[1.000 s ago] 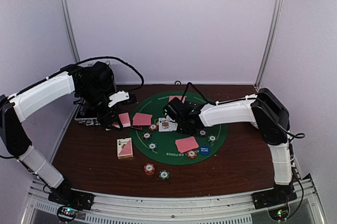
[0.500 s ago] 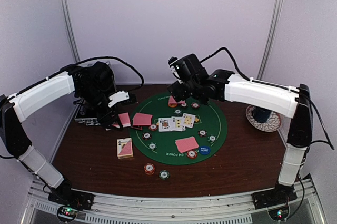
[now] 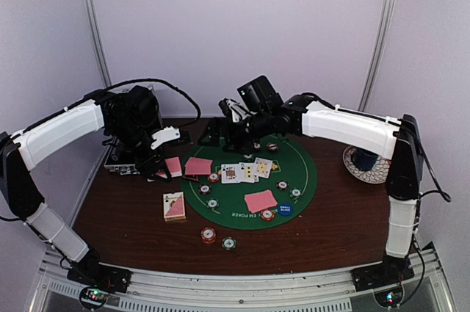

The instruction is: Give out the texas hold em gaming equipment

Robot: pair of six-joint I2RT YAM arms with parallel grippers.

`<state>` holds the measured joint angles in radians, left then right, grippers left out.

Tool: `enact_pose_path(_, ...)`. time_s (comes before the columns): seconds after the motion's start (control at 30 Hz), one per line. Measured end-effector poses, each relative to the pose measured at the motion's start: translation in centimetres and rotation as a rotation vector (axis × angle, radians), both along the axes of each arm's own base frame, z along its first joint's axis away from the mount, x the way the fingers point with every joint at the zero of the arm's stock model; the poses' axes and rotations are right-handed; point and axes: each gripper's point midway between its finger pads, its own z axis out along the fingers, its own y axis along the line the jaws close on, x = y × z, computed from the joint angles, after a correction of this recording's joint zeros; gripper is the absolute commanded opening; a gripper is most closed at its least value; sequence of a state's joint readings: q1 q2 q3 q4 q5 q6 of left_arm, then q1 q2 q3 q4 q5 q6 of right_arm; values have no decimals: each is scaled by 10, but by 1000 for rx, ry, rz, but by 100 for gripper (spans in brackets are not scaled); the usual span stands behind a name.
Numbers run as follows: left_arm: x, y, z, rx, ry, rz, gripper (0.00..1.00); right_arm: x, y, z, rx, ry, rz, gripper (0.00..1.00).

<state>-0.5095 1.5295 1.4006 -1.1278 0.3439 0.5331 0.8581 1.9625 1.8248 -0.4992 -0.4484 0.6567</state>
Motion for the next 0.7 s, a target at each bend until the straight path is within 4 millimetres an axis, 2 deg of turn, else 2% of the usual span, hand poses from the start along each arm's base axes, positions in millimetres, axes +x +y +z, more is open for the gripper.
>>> enact_pose_path(0.13,0,0,0,0,0,0,0,-22,13,-20,42,165,57,99)
enact_pose_path(0.4,0,0,0,0,0,0,0,-40,34,1,191,280,131,99)
enact_pose_path(0.7,0,0,1,-1,-1,1,0,-51,50,-12,248,385,172,100)
